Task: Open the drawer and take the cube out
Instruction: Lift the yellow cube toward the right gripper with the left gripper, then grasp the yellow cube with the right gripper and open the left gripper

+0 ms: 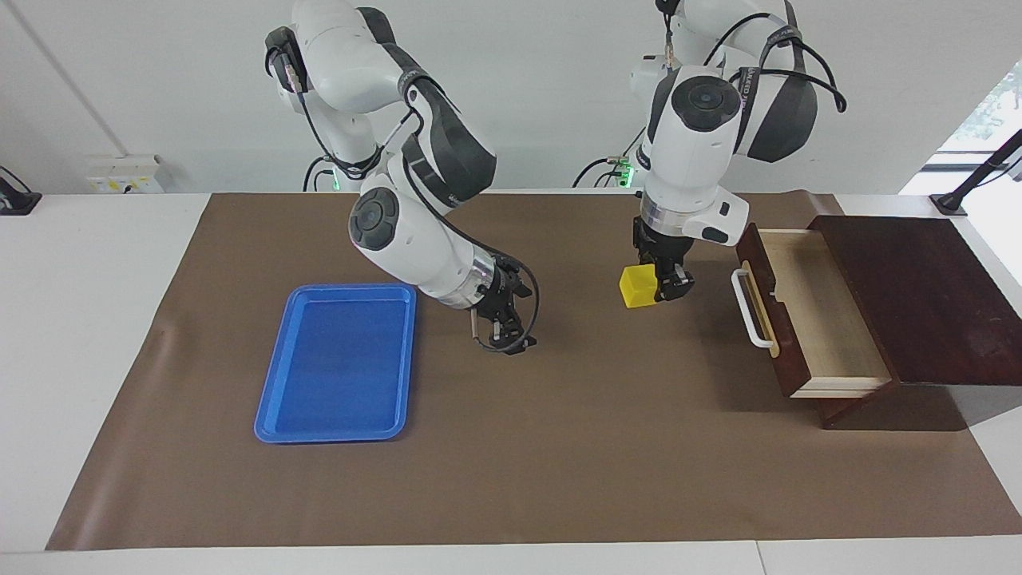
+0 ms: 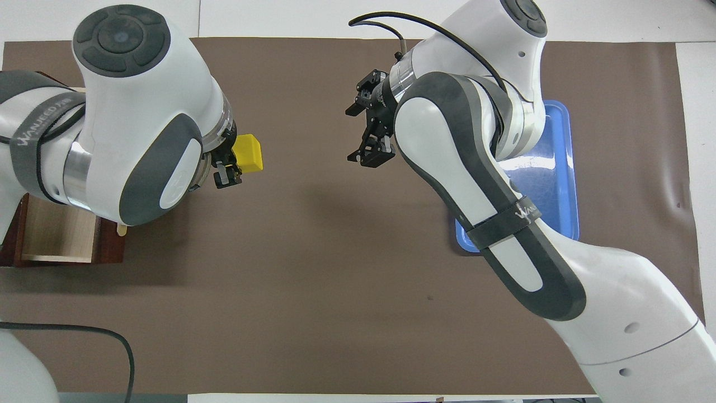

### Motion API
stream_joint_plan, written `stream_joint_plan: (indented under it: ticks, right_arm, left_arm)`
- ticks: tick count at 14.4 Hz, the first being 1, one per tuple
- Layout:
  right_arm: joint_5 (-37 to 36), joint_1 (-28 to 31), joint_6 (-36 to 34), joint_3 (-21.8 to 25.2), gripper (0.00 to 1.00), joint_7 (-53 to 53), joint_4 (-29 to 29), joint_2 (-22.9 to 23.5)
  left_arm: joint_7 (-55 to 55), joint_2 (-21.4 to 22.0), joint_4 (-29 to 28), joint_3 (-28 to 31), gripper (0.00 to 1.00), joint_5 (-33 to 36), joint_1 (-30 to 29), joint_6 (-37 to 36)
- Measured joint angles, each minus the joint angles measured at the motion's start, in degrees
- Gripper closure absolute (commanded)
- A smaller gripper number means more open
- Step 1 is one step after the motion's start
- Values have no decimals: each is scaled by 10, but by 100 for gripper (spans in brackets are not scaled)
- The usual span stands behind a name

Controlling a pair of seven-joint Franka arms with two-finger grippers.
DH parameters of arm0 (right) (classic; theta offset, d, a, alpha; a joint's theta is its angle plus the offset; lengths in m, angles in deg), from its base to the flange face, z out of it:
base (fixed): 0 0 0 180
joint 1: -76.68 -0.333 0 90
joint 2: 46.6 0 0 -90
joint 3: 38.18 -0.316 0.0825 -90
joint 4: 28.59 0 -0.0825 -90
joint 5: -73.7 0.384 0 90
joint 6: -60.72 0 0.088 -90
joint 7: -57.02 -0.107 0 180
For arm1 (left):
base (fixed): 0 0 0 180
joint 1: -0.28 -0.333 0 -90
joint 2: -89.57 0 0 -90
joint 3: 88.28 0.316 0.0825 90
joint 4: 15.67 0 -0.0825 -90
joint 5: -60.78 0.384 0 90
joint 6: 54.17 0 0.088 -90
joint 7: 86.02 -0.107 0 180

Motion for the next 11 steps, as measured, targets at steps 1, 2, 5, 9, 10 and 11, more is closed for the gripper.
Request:
stream_joint_plan:
  ticks: [1,2,5,9,10,11]
  right_arm:
    - [0,-1,3,-1,9,15,-2,0]
    - [1,-1,6,-2,9,24,-4,0]
    - [7,-1,15,-4,9,32,-5,0]
    - [11,-21,42,-4,9,34,-9,0]
    - [11,-28,48,-4,9,36,-10,0]
    - [11,-33,52,-4,9,41,-11,0]
  left_arm:
    - [8,0,-2,0,100,-3,4,5]
    - [14,0,-4,0,100,-5,9,8]
    - [39,0,-16,0,100,-5,28,25]
    - [70,0,-21,0,100,-5,40,47]
    - [75,0,-22,0,100,-5,42,53]
    - [77,0,-22,0,100,-5,46,56]
